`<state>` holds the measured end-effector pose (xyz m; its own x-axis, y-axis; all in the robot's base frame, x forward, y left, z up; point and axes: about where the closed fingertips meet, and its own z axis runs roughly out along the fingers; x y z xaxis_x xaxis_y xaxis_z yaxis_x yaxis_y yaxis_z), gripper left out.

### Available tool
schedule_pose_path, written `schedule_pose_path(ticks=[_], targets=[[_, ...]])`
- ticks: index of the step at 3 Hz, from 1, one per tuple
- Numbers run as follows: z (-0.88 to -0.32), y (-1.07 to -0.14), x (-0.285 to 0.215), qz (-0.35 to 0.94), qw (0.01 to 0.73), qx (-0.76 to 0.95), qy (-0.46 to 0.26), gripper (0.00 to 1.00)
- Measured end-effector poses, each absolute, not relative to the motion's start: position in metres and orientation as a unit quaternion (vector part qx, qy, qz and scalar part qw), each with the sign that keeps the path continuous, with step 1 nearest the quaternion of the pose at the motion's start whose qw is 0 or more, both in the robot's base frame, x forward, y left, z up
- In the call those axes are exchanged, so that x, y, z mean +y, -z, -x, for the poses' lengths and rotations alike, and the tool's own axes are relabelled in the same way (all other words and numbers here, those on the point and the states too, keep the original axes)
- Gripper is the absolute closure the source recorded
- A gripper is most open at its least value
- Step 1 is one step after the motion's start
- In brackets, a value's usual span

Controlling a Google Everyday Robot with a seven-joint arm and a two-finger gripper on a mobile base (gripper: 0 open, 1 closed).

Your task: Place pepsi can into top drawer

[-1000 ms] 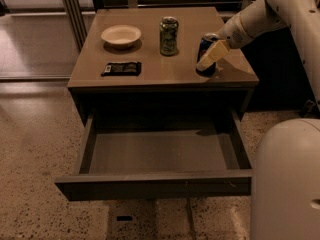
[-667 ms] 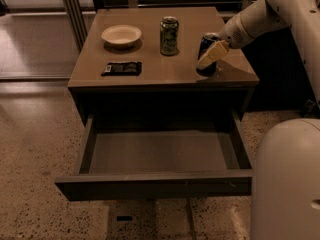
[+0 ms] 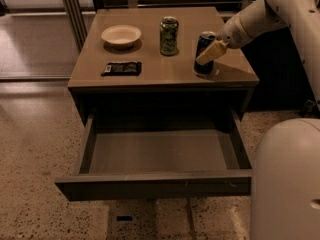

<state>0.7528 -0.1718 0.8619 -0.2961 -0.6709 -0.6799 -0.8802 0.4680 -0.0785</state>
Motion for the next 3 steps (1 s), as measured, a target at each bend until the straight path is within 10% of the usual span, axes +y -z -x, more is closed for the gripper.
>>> schedule_pose_path(ticks=[1, 3], targets=[[-0.753, -0.862, -0.172, 0.491, 0.333, 0.789, -0.157, 0.88], [-0.722, -0.889, -0.155, 0.533, 0.335, 0.754, -0.186, 1.0]])
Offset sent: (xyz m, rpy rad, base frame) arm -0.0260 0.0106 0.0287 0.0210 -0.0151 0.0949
